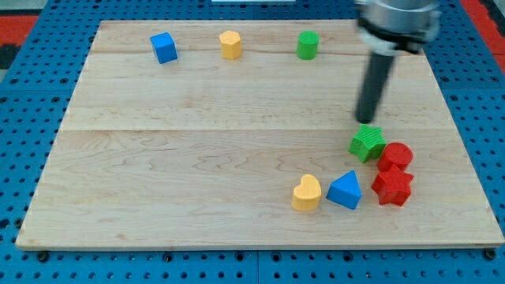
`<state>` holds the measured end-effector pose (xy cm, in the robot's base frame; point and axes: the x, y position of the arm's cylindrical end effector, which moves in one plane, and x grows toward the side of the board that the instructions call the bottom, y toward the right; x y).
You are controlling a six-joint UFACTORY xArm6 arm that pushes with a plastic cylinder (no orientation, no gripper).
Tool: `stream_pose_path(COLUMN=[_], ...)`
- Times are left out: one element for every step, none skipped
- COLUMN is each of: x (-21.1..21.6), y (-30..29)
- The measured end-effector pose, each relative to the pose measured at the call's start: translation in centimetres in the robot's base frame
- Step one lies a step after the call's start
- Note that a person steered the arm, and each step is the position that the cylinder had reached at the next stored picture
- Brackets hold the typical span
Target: Push the green star below the yellow hexagon
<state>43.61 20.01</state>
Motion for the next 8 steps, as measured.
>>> stream_pose_path(x=[6.4, 8.3, 4.3, -0.9, -3.5, -1.4, 0.1, -4.6], y=[4.2, 3.2, -3.6, -9.3, -14.0, -14.6, -14.5, -16.5])
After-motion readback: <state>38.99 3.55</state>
